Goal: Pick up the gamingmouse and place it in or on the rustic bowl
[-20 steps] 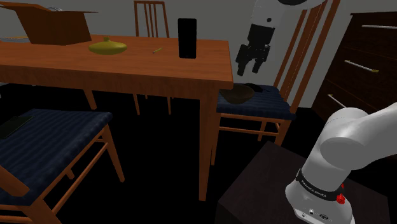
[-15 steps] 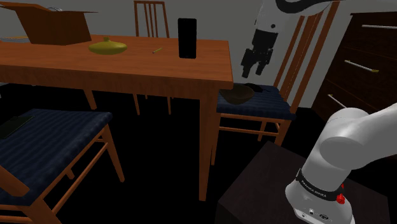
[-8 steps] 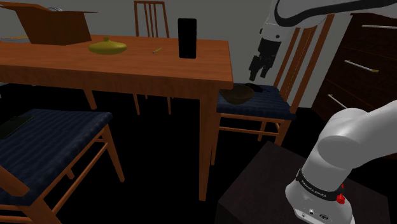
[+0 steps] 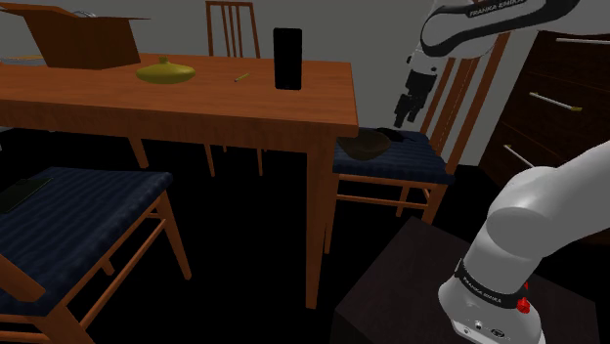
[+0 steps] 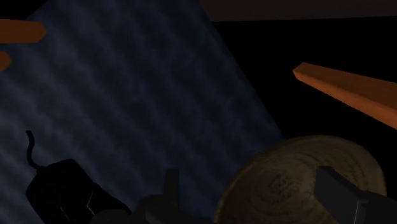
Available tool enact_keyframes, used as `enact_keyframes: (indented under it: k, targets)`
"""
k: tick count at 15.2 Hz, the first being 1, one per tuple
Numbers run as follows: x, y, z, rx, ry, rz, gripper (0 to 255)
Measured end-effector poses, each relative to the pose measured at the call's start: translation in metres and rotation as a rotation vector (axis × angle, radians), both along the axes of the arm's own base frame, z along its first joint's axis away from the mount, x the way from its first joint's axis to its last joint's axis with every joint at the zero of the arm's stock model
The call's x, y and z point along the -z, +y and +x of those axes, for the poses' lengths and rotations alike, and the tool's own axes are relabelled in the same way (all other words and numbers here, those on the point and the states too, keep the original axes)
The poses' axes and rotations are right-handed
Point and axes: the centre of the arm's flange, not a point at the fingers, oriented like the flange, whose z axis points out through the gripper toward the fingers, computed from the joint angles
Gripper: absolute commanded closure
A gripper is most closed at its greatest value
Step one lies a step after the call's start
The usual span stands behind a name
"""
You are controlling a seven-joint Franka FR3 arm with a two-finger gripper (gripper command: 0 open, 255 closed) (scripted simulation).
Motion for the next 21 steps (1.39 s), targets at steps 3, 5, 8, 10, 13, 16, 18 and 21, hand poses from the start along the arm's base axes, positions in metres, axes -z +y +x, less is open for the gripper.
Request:
enact_keyframes:
  k: [3,5,8,10,13,16,18,21]
  targets:
    - [0.018,-0.032,0.005,-0.018,-0.001,-0.006,0]
    - [0.027,-0.057,0.009,-0.03,-0.002,-0.01,0]
    - [0.039,-0.094,0.015,-0.048,-0.003,-0.016,0]
    - [0.05,-0.118,0.018,-0.059,-0.004,-0.02,0]
    - [0.062,-0.158,0.022,-0.076,-0.004,-0.027,0]
    - [0.074,-0.192,0.03,-0.093,-0.005,-0.034,0]
    - [0.084,-0.2,0.034,-0.1,-0.005,-0.036,0]
    - [0.1,-0.201,0.037,-0.103,-0.006,-0.037,0]
